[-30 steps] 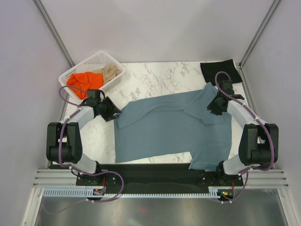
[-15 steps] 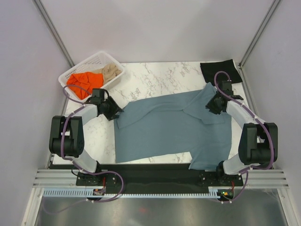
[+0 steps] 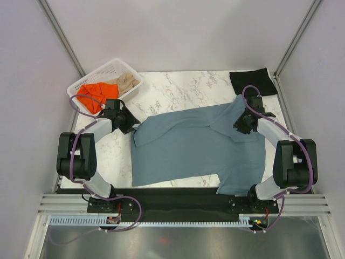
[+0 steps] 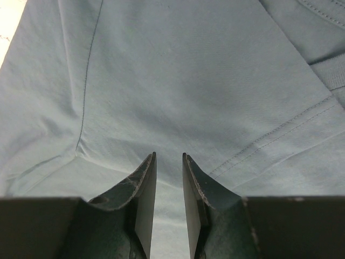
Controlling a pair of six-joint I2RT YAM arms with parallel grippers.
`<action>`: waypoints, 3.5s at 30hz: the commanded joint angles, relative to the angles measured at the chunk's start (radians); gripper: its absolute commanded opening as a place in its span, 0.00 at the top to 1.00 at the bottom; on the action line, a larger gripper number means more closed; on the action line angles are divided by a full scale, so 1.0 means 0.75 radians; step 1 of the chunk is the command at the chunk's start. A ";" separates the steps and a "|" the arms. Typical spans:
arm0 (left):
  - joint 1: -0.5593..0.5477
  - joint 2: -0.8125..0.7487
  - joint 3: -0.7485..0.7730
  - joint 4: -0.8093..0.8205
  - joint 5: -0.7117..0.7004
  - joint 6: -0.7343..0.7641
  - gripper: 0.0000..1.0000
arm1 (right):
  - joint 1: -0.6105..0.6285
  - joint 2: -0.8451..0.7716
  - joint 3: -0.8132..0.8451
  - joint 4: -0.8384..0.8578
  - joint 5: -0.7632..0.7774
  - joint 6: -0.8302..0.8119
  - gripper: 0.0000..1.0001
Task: Fold and stack the t-shirts
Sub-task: Fold the tshirt
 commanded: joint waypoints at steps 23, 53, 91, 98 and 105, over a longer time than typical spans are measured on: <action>-0.012 -0.083 0.088 0.066 -0.065 -0.040 0.53 | 0.021 0.002 0.079 -0.115 0.164 0.015 0.63; -0.364 -0.379 -0.135 -0.255 -0.327 -0.463 0.48 | -0.330 0.182 0.069 -0.138 0.298 0.126 0.59; -0.386 -0.100 -0.010 -0.277 -0.581 -0.303 0.44 | -0.465 -0.172 -0.142 -0.193 0.251 0.212 0.63; -0.388 -0.227 0.053 -0.322 -0.526 -0.357 0.38 | -0.451 -0.145 -0.160 -0.157 0.159 0.281 0.63; -0.388 -0.288 0.051 -0.324 -0.522 -0.371 0.38 | -0.447 -0.082 -0.154 -0.087 0.185 0.294 0.62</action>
